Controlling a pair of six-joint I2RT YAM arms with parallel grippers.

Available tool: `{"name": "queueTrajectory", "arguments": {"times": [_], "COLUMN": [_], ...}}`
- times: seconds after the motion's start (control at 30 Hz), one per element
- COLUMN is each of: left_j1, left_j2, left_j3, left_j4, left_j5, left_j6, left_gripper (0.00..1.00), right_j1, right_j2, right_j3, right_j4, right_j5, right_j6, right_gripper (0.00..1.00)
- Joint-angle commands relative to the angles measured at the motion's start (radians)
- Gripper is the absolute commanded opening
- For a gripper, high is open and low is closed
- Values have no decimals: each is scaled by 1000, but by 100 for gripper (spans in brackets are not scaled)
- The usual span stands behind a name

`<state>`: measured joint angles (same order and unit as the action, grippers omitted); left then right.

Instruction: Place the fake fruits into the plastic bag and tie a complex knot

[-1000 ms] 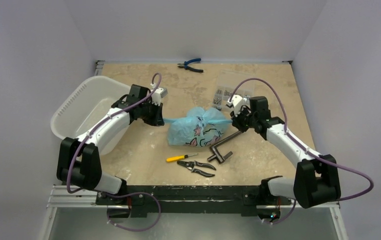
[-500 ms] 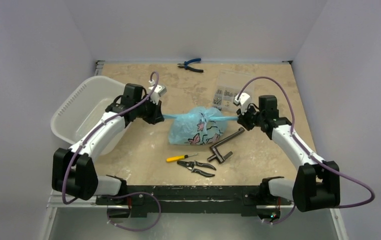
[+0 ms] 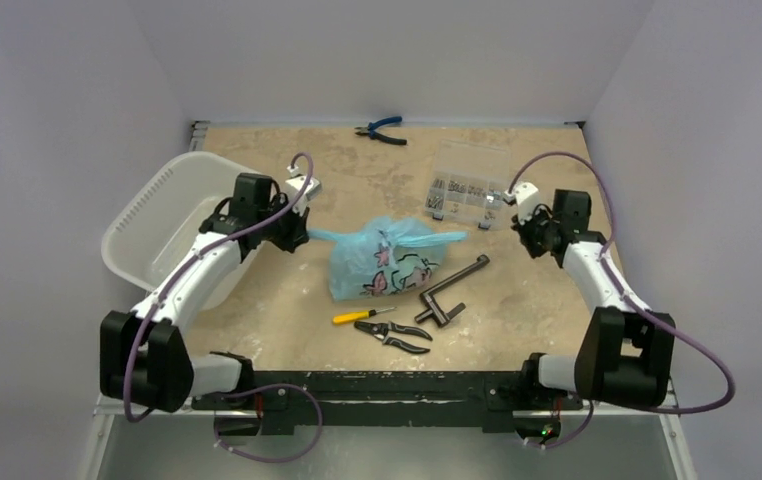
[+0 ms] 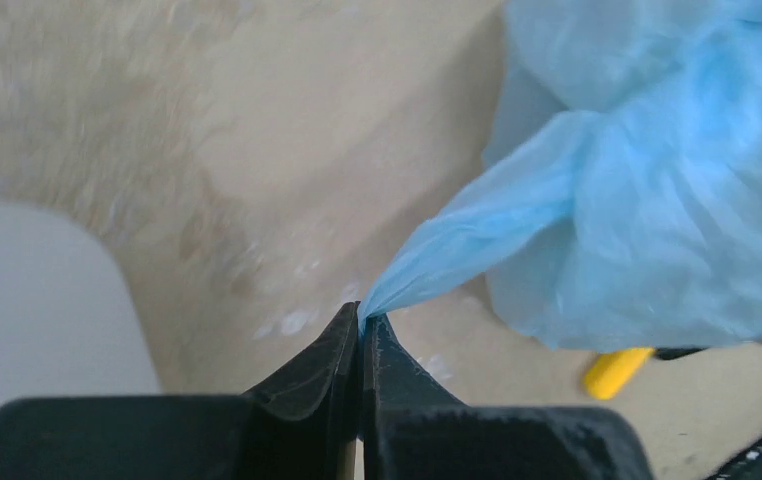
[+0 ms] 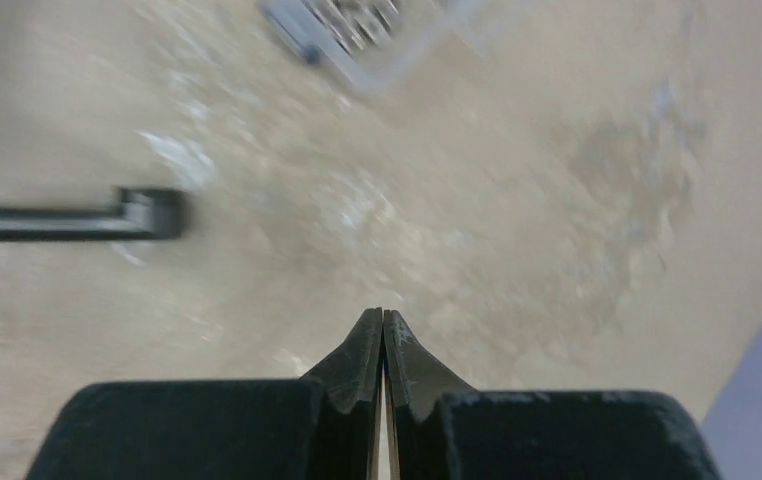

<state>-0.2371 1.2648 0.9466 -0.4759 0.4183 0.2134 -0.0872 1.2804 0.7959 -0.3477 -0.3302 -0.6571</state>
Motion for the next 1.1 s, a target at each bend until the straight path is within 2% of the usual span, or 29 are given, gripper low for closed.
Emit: {"name": "queueTrajectory", "arguments": {"times": [0.0, 0.07, 0.17, 0.2, 0.23, 0.27, 0.3, 0.33, 0.37, 0.4, 0.43, 0.5, 0.53, 0.7, 0.8, 0.87, 0.93, 1.0, 1.07], "left_j1": [43, 23, -24, -37, -48, -60, -69, -74, -75, -74, -73, -56, -47, -22, -22, -24, -29, -42, -91], "left_j2": [56, 22, -13, -18, -17, -16, -16, -17, -22, -29, -43, -88, -116, -211, -171, -107, -49, -28, -25], "left_j3": [-58, -63, -33, -18, 0, 15, 26, 34, 41, 49, 54, 51, 43, 1, 74, 129, 149, 117, 58], "left_j4": [-47, -37, -65, -79, -97, -113, -124, -133, -141, -149, -155, -155, -152, -102, -265, -412, -439, -358, -220], "left_j5": [-299, -265, -128, -86, -51, -20, 2, 18, 35, 45, 47, 74, 94, 78, 139, 183, 189, 145, 31], "left_j6": [55, 45, 58, 58, 55, 57, 60, 61, 63, 69, 80, 138, 196, 463, 693, 783, 792, 761, 724], "left_gripper": [0, 0, 0, 0, 1, 8, 15, 21, 31, 53, 68, 95, 98, 100, 100, 100, 100, 100, 93], "right_j1": [-57, -57, -57, -57, -57, -55, -55, -54, -51, -48, -47, -32, -19, 137, 218, 291, 367, 428, 481], "right_j2": [54, 52, 40, 32, 24, 18, 11, 6, 3, 2, 2, -9, -17, -72, -65, -43, -21, -8, -2], "right_j3": [-39, -49, 16, 45, 75, 104, 132, 158, 185, 212, 239, 276, 287, 294, 314, 304, 279, 252, 222], "right_j4": [5, -5, -158, -220, -275, -320, -354, -381, -410, -450, -491, -554, -581, -575, -565, -508, -427, -333, -240], "right_j5": [221, 197, 8, -60, -107, -161, -209, -249, -282, -310, -337, -373, -387, -355, -363, -327, -263, -210, -157], "right_j6": [-52, -62, -114, -140, -160, -173, -181, -182, -193, -217, -240, -287, -320, -386, -382, -330, -270, -205, -148], "right_gripper": [0, 0, 0, 11, 30, 52, 68, 79, 85, 91, 97, 99, 99, 99, 99, 99, 99, 99, 98]}}
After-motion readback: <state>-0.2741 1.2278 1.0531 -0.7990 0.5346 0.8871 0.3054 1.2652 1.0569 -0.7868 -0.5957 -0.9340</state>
